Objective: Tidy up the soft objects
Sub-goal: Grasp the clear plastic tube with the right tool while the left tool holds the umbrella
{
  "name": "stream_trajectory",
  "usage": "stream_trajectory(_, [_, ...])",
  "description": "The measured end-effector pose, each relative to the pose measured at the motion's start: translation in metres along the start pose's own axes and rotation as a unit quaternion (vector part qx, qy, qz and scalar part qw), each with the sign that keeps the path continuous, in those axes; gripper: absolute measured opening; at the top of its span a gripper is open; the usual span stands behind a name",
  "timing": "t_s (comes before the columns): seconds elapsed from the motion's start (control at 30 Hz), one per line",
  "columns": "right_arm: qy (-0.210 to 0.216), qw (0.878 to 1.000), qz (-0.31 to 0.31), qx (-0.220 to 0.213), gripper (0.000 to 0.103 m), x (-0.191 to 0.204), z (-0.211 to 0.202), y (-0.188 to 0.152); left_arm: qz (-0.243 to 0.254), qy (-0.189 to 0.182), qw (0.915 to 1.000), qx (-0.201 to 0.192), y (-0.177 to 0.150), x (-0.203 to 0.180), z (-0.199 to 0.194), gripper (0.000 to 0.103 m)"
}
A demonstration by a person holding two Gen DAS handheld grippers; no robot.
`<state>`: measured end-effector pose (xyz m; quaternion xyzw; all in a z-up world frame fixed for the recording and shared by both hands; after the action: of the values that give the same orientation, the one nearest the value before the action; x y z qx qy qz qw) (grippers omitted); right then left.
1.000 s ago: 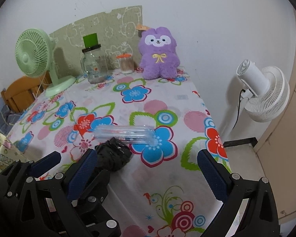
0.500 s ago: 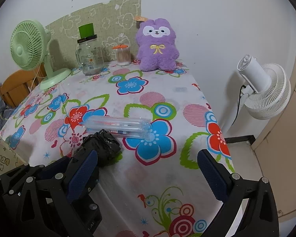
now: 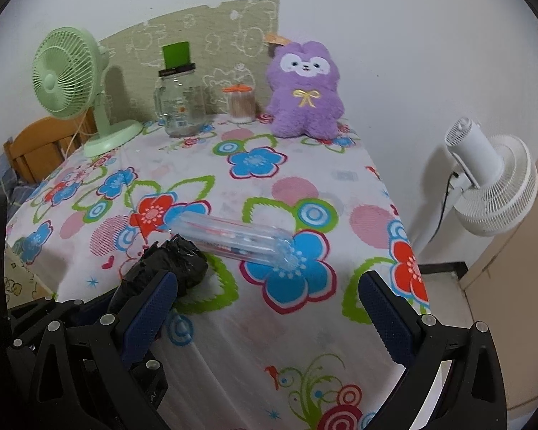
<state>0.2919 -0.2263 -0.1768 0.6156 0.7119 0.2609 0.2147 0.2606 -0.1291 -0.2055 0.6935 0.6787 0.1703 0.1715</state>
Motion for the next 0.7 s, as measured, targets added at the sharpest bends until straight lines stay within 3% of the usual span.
stream_trajectory(0.27, [0.034,0.999,-0.027,0.0,0.102,0.02,0.008,0.015,-0.042,0.016,0.999,0.002,0.008,0.022,0.002,0.029])
stream_trajectory(0.53, [0.039,0.997,-0.072,-0.005,0.096,0.038,0.02,0.03,-0.07,0.037,0.9968,0.013,0.009,0.042,0.009,0.029])
stream_trajectory(0.7, [0.019,0.996,-0.086,0.005,0.091,0.038,0.036,0.033,-0.063,0.045,0.9969,0.015,0.009,0.043,0.012,0.029])
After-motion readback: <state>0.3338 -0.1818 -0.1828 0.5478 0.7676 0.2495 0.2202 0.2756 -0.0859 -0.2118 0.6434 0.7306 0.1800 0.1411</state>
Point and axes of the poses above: each gripper's, at about its wrist camera, not at the fingertips, and z roughly the way its jaws point, x to its left, y to its top, the point moved 10 cm from there along z, roughly the way its jaws point, and after that the axes turned 10 degrees about x, right-handed, at the moved point
